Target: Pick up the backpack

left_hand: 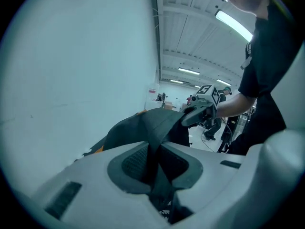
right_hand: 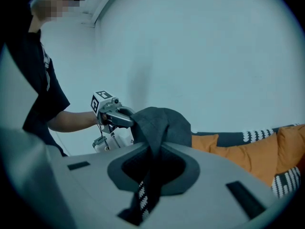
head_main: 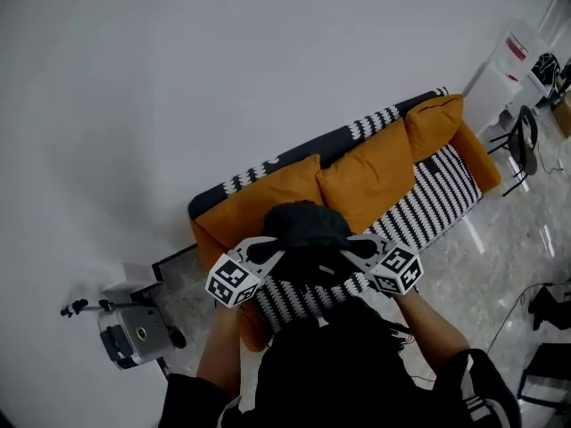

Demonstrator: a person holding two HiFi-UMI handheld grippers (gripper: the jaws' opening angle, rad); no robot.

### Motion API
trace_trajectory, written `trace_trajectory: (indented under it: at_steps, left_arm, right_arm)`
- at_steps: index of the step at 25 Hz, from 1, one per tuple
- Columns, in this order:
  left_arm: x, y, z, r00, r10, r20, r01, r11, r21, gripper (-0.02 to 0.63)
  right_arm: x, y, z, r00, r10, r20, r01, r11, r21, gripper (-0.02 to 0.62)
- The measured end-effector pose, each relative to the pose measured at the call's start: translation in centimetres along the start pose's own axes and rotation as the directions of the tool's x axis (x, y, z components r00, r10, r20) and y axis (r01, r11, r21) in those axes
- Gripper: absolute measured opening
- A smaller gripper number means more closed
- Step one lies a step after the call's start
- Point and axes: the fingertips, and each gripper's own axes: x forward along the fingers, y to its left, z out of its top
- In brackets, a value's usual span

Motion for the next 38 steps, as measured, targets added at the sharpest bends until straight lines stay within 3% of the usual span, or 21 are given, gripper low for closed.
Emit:
trace_trajectory:
  at_steps: [15, 21, 34, 38]
  left_arm:
    - [-2.6, -1.3, 9.8, 0.993, -0.017, 0.115, 0.006, 0.995, 0.096, 0.072]
    - [-3.2, -1.9, 14.2, 0.989, -0.011, 0.149, -0.008, 0.992, 0.124, 0.071]
    - [-4.0, -4.0, 25.2, 0.968, 0.031, 0.249, -0.084, 0.975, 0.205, 0.069]
    - [-3.8, -4.8, 28.0, 0.961, 0.031, 0.275, -0.094, 0.971, 0.218, 0.069]
  right_arm:
    - [-5.6, 0.6, 8.6, 0.991, -0.046, 0.129, 0.057, 0.995, -0.081, 0.051]
    - [-8.3, 0.4, 12.3, 0.979, -0.030, 0.201, 0.050, 0.994, -0.098, 0.051]
    - [-15.2, -1.1, 21.0, 0.944, 0.026, 0.328, 0.059, 0.968, -0.246, 0.051]
    - [-17.4, -1.7, 23.3, 0.920, 0.058, 0.387, 0.048, 0.965, -0.257, 0.051]
